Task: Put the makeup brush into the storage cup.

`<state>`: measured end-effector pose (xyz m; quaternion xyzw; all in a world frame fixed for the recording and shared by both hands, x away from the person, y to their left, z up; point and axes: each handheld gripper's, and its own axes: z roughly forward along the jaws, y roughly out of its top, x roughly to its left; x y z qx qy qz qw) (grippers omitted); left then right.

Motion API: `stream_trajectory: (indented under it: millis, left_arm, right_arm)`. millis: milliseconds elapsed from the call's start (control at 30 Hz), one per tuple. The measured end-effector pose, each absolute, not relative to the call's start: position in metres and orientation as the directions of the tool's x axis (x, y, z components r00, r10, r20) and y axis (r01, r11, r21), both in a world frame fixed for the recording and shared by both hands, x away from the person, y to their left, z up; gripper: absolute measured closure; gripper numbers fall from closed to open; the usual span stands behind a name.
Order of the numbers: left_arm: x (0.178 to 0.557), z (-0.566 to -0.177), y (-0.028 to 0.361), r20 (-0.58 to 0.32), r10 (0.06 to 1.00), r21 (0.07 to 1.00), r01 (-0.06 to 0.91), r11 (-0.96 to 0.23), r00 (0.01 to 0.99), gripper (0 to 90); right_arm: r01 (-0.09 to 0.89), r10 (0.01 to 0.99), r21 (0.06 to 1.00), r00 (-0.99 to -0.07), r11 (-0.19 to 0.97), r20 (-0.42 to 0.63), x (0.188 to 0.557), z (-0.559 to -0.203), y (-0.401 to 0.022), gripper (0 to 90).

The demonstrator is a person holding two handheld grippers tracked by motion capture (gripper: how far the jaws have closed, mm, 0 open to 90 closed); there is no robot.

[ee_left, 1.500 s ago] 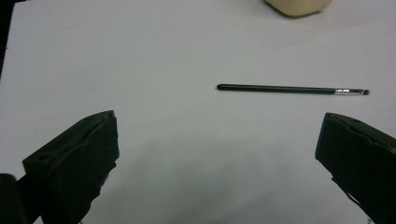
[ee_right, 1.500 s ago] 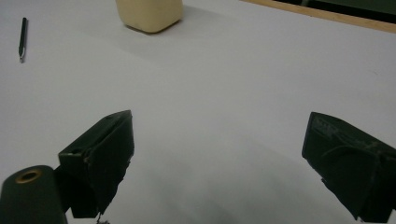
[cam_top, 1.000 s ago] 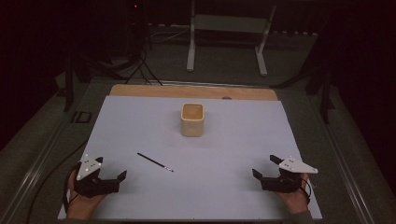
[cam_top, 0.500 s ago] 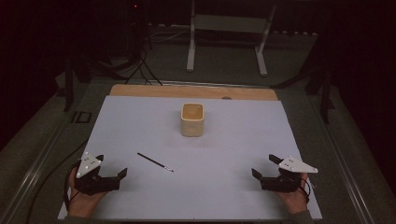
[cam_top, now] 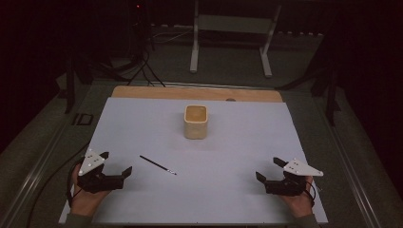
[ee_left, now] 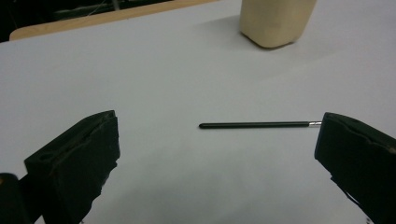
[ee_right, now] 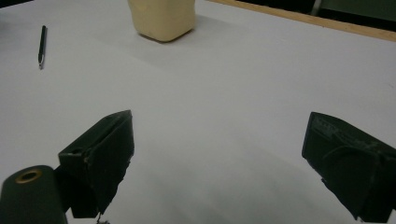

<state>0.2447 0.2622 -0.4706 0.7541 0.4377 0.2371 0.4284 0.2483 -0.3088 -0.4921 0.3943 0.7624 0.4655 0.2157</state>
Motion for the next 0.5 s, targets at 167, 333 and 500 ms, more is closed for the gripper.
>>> stream_trajectory:
  millis: [167, 333, 500]
  left_arm:
    - [0.250, -0.467, 0.256, -0.007, 0.854, 0.855, 0.446, -0.264, 0.520, 1.0]
    - [0.256, -0.464, 0.249, 0.005, 0.845, 0.856, 0.434, -0.280, 0.534, 1.0]
    - [0.260, -0.461, 0.245, 0.006, 0.838, 0.858, 0.428, -0.285, 0.545, 1.0]
  right_arm:
    - [0.400, 0.801, 0.880, -0.598, 0.254, 0.040, 0.248, -0.492, -0.309, 9.0]
    - [0.401, 0.800, 0.880, -0.599, 0.255, 0.041, 0.248, -0.492, -0.309, 9.0]
    - [0.399, 0.797, 0.880, -0.603, 0.258, 0.040, 0.248, -0.492, -0.309, 9.0]
